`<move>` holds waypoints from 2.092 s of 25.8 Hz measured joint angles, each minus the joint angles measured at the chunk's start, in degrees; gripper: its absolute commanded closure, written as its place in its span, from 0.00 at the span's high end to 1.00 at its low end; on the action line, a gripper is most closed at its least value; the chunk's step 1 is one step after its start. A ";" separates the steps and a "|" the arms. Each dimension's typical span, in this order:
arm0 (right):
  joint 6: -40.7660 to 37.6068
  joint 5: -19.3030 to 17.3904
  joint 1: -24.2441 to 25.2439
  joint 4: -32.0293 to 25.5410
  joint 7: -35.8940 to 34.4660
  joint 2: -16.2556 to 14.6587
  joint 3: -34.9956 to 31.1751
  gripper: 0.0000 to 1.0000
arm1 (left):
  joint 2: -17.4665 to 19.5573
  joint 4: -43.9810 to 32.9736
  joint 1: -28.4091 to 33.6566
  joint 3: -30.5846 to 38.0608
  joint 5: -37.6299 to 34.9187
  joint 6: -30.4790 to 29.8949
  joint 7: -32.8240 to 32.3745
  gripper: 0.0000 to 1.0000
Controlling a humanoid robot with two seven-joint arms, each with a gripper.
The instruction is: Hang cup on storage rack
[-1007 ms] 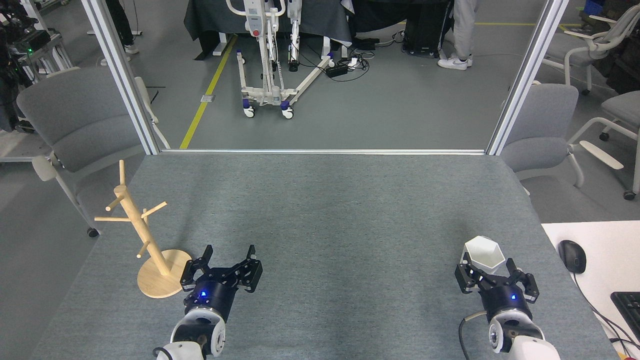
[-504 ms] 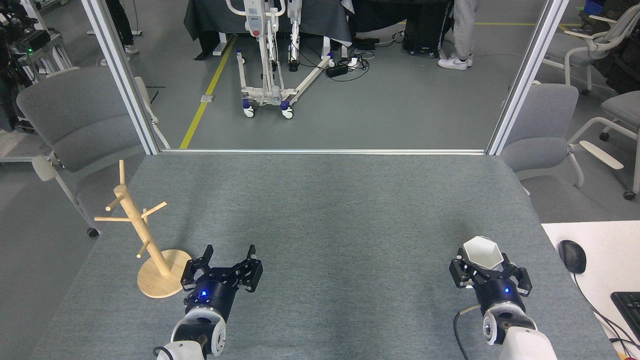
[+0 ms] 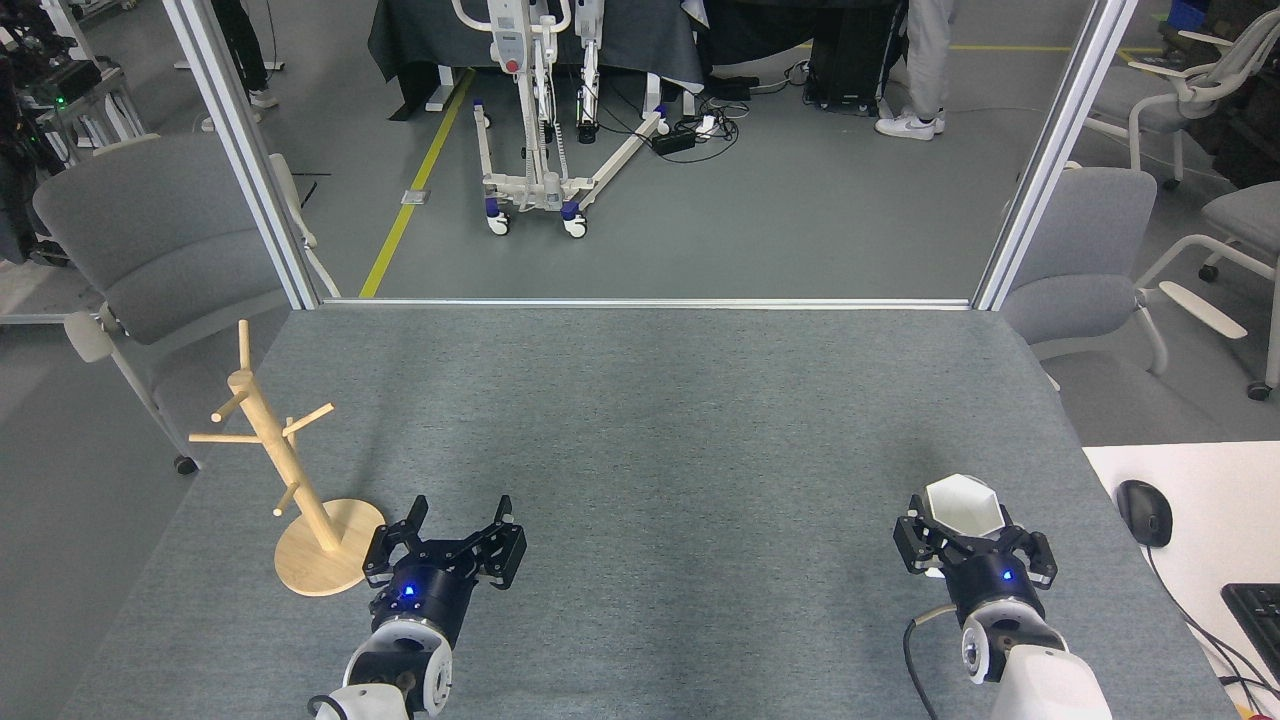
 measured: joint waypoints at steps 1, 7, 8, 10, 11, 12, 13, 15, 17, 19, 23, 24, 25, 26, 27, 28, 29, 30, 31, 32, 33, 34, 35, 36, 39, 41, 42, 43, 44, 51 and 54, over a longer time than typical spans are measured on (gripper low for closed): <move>0.00 -0.01 -0.37 0.43 0.00 -0.19 0.01 1.00 | 0.01 0.02 0.01 0.00 0.00 0.00 0.00 0.99; -0.08 -0.03 -2.52 3.24 -0.14 -0.73 0.03 1.00 | 0.04 0.02 0.08 0.00 0.04 0.08 0.01 0.99; -0.08 -0.03 -2.84 3.56 -0.19 -0.77 0.03 1.00 | 0.04 0.01 0.08 0.00 0.05 0.08 0.04 0.99; -0.01 -0.03 -3.17 4.06 -0.20 -0.80 0.03 1.00 | 0.04 -0.02 0.09 0.00 0.07 0.08 0.05 0.99; -0.01 -0.03 -3.27 4.24 -0.14 -0.80 0.03 1.00 | 0.04 -0.02 0.09 0.00 0.08 0.08 0.06 0.99; 0.02 -0.03 -3.41 4.31 -0.13 -0.80 0.03 1.00 | 0.04 -0.03 0.09 0.00 0.08 0.08 0.05 0.99; 0.09 -0.03 -3.47 4.36 -0.13 -0.80 0.03 1.00 | 0.04 -0.03 0.09 0.00 0.09 0.08 0.06 0.99; 0.17 -0.03 -3.46 4.47 -0.03 -0.76 0.03 1.00 | 0.02 -0.03 0.09 0.00 0.09 0.10 0.06 0.99; 0.21 -0.03 -3.53 4.48 -0.02 -0.70 0.03 1.00 | -0.01 -0.03 0.09 0.00 0.10 0.25 0.06 0.99; 0.23 -0.03 -3.52 4.51 0.04 -0.62 0.03 1.00 | -0.08 -0.03 0.09 0.00 0.10 0.45 0.07 0.99; 0.24 -0.03 -3.53 4.56 0.04 -0.50 0.04 1.00 | -0.12 0.00 0.06 0.00 0.11 0.58 0.08 0.99; 0.24 0.00 -3.52 4.57 0.04 -0.49 0.03 1.00 | -0.12 0.00 0.05 0.00 0.12 0.58 0.07 0.99; 0.24 0.01 -3.52 4.58 0.04 -0.46 0.03 1.00 | -0.12 0.00 0.03 0.00 0.14 0.59 0.07 0.99; 0.19 0.00 -3.53 4.57 0.04 -0.43 0.03 1.00 | -0.13 -0.01 0.03 0.00 0.16 0.59 0.07 0.99; 0.16 -0.01 -3.54 4.58 0.03 -0.37 0.02 1.00 | -0.13 -0.02 0.02 0.00 0.17 0.59 0.20 0.99; 0.13 -0.04 -3.55 4.65 0.04 -0.29 0.00 1.00 | -0.13 -0.04 0.02 0.00 0.17 0.59 0.29 0.99; 0.07 -0.06 -3.57 4.77 0.04 -0.19 -0.02 1.00 | -0.11 -0.06 0.01 0.00 0.18 0.59 0.43 0.99; 0.06 -0.09 -3.63 4.99 0.04 -0.09 -0.03 1.00 | -0.10 -0.08 0.01 0.00 0.18 0.59 0.55 0.99; 0.03 -0.10 -3.67 5.18 0.03 -0.02 -0.04 1.00 | -0.09 -0.08 0.01 0.00 0.18 0.59 0.61 0.99; 0.00 -0.13 -3.74 5.36 0.04 0.04 -0.04 1.00 | -0.08 -0.09 0.01 0.00 0.19 0.57 0.67 0.99; -0.02 -0.15 -3.78 5.47 0.04 0.08 -0.04 1.00 | -0.06 -0.10 0.02 0.00 0.19 0.55 0.69 0.99; -0.02 -0.16 -3.81 5.57 0.04 0.11 -0.05 1.00 | -0.05 -0.11 0.04 0.00 0.19 0.55 0.70 0.99; -0.02 -0.17 -3.82 5.63 0.03 0.12 -0.05 1.00 | -0.04 -0.11 0.08 0.00 0.19 0.52 0.73 0.99; -0.02 -0.17 -3.83 5.69 0.04 0.13 -0.05 1.00 | -0.02 -0.12 0.11 0.00 0.19 0.52 0.73 0.99; -0.09 -0.15 -4.03 5.73 0.11 0.05 -0.06 0.96 | 0.01 -0.15 0.15 0.00 0.19 0.51 0.74 0.99; -0.17 -0.13 -4.31 5.73 0.13 0.00 -0.07 0.84 | 0.05 -0.20 0.16 0.00 0.19 0.49 0.74 0.99; -0.28 -0.13 -4.38 5.74 0.13 0.00 -0.07 0.76 | 0.07 -0.24 0.17 0.00 0.19 0.49 0.74 0.99; -0.33 -0.13 -4.42 5.76 0.13 0.02 -0.07 0.66 | 0.09 -0.31 0.17 0.00 0.19 0.49 0.75 0.99; -0.36 -0.14 -4.48 5.76 0.16 0.04 -0.07 0.54 | 0.09 -0.40 0.18 0.00 0.19 0.46 0.77 0.99; -2.62 -0.20 -4.58 5.75 0.18 0.15 -0.16 0.15 | 0.27 -1.73 0.23 0.06 0.19 0.42 0.78 0.99; -3.23 -0.18 -4.59 5.75 0.19 0.16 -0.22 0.10 | 0.34 -2.80 0.34 0.06 0.19 0.41 0.78 0.99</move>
